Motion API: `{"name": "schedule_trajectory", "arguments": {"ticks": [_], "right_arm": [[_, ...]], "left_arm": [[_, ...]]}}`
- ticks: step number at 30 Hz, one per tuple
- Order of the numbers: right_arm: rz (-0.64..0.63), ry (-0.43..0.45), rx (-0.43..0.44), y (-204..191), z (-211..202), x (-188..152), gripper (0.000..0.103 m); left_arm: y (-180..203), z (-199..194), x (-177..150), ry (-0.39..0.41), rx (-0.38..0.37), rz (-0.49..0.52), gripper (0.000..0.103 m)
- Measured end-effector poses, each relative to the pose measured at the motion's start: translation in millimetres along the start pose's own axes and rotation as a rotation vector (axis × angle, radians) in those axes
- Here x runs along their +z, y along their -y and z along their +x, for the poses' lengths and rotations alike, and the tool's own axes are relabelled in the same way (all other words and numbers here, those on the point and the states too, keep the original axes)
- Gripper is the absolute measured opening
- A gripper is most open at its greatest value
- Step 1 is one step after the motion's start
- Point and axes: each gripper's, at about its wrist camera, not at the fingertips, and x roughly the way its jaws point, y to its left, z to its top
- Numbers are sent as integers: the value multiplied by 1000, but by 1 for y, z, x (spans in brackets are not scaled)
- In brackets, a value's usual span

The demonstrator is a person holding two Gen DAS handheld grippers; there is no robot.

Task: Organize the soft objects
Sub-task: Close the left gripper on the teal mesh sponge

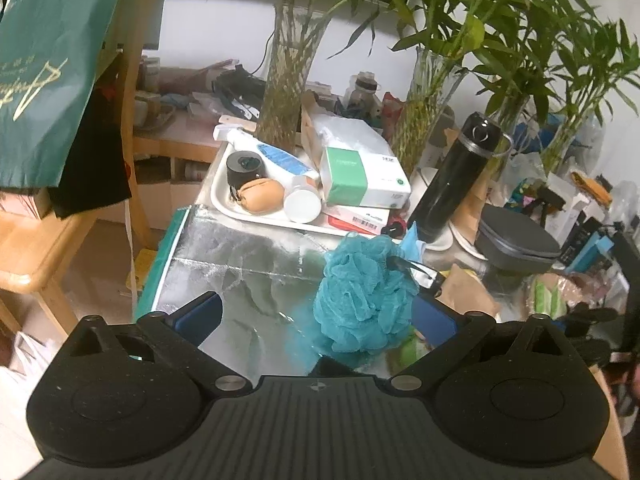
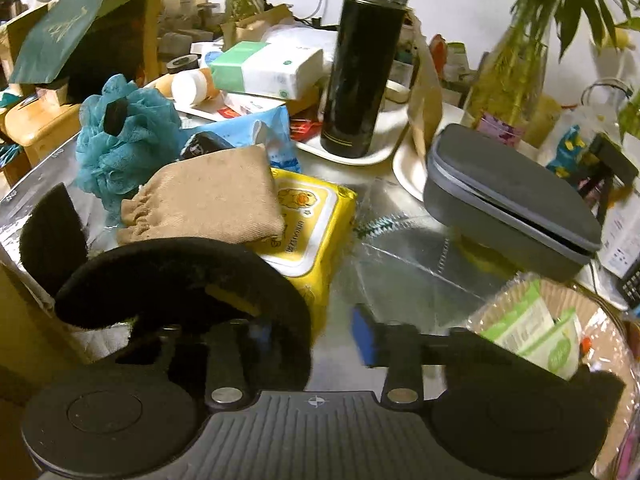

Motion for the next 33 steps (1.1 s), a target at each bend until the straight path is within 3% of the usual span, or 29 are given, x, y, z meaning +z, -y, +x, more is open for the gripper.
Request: {"name": "schedule_trajectory", "arguments": {"ticks": [1,2,10,23,30,33], "right_arm": [[-15,6,6,-3,-1,0,18],[-27,15,6,-5,-3,0,14],[33,128,-40,1,-43,8,12],[262,327,-169,33,-116,-2,11],[299,351,-168,38,-120,-1,11],[300,350,-163,37,-119,-1,11]], "left_arm": [[0,1,0,-2,-4,-5,103],[0,1,0,-4,-8,-5,103],[7,2,-3,-6,-28,53,103],[22,16,3,-5,-100,197,103],[17,56,16,-86,-182,216,103],[15,77,17,-131,-182,232,103]]}}
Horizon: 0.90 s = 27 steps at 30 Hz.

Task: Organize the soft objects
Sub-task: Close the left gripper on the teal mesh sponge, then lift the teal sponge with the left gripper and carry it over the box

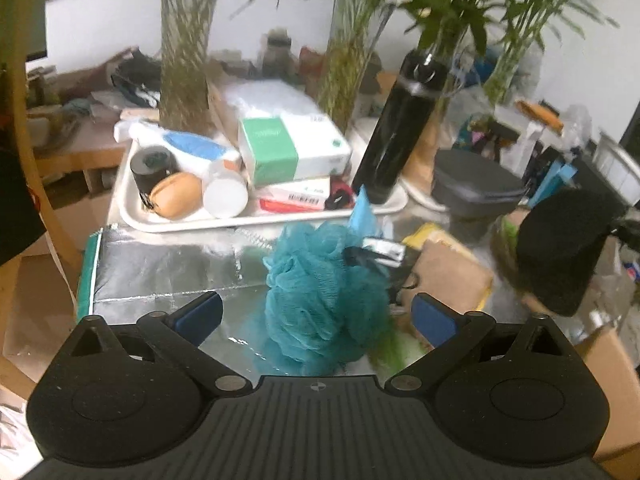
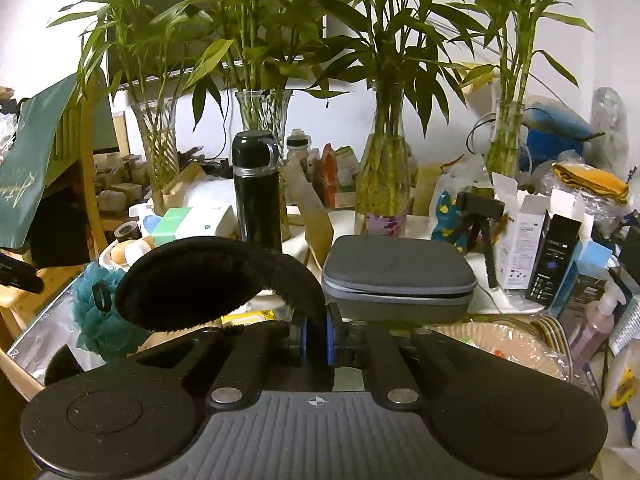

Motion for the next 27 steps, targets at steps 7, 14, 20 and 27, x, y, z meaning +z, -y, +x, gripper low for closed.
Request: {"name": "schedule_trajectory", "arguments": {"ticks": [7,14,20,27], "right_arm": [[11,-6,14,-1,4,2,11],[18,-11,21,-1,7,3,11],[16,-10,34,-4,7,7,11],[21,2,42,-7,2,11,11]], "left_arm": [[-18,43,5,-91,-66,-23,94],[-37,76,6,-160,-141,-107,67],[-39,81,8,-165,-188,-162,33],[-31,71,13,-145,-115,-110,20]]}}
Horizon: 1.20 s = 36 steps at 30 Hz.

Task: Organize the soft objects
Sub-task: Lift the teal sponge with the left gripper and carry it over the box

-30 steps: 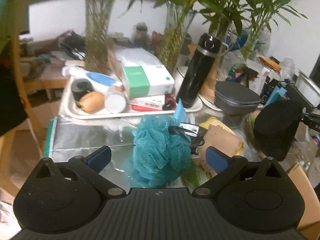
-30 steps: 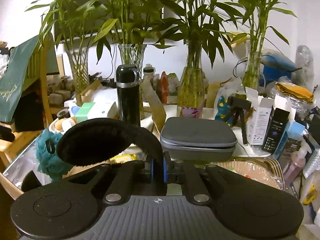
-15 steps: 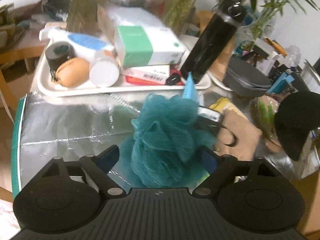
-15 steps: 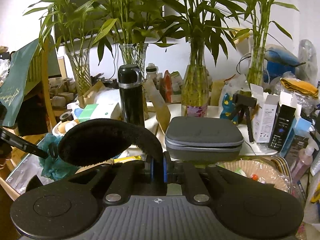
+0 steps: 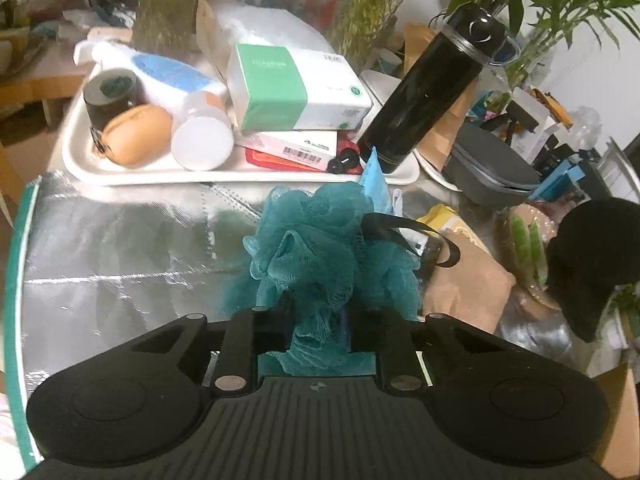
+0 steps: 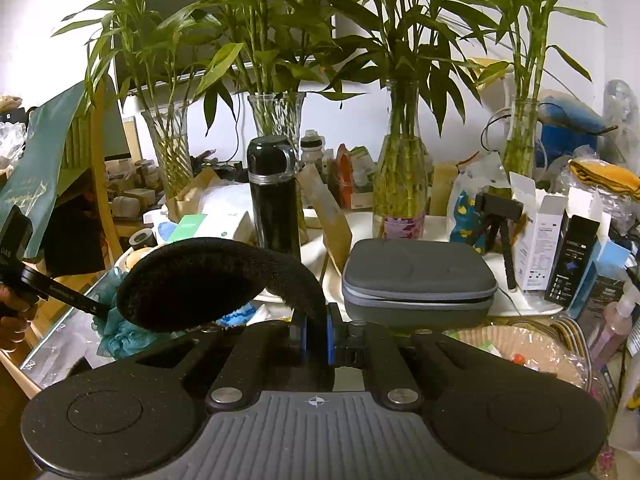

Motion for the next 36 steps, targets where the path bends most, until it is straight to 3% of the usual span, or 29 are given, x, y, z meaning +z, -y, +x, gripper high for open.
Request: {"name": "schedule_trajectory", "arguments": {"ticks": [8,24,36], "right_arm": [[28,19,36,0,-7,3,11],[-32,108,79,-25,-54,21,11],[-119,140,124,-53,-111,29,11]], "left_arm": [[17,-30,-5,61,90,50,17],[57,-116,-20,242,112,94,17],[92,-177,-44,287,143,120,17]]}}
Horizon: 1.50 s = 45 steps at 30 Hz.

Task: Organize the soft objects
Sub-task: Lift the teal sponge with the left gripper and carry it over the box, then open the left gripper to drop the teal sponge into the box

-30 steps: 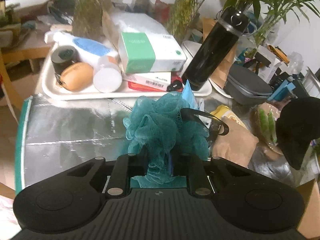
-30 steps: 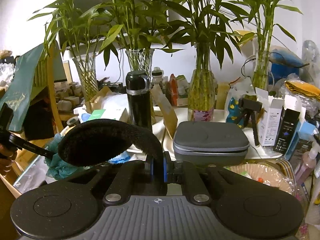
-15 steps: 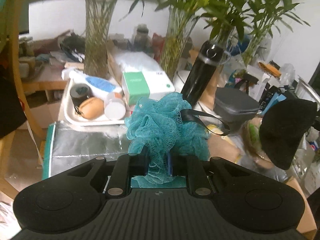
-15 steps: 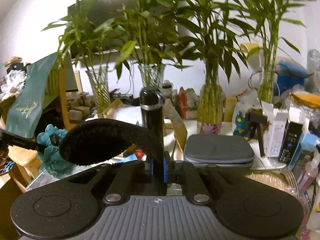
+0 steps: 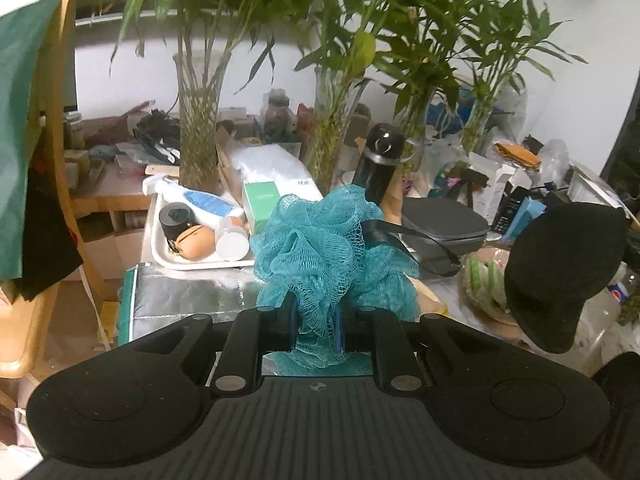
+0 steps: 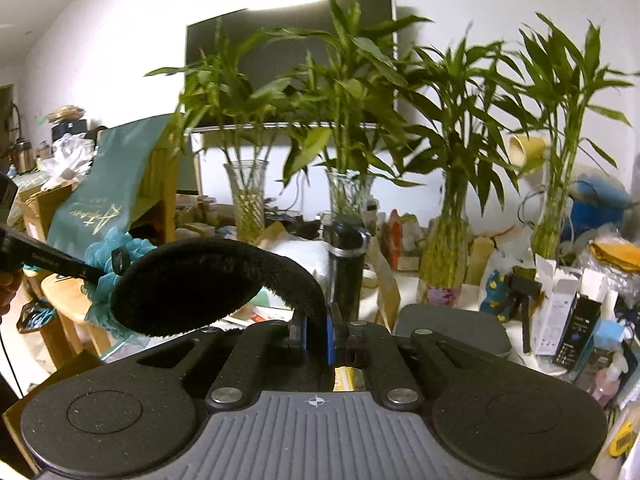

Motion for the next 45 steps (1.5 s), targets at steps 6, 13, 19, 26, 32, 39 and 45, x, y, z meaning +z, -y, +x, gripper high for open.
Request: {"name": "schedule_trajectory", "arguments": {"ticks": [6,13,19,26,32,39,45], "right_arm": [[-27,9,25,-14,-20,2,11],[-56,-7,60,-30,-35,-4,11],[-77,-38,95,-40,-44,-14,11],[-107,-65,95,-49,-51,-22,11],[-133,-84,87,-53,-56,-23,11],[-155,-115,50,-59,-56,-25,12],[-144,-157,19,-64,-50,-26,12]], "left_arm": [[16,-31,-7,19,-21,27,17],[35,-53,-21,28,-55,49,17],[51,-65,-37,14,-85,71,17],[62,-62,-59,-32,-93,110,17],[71,-51,-78,-105,-92,132,23],[70,-46,-100,-138,-58,123,50],[72,-56,-111,-122,-37,141,57]]}}
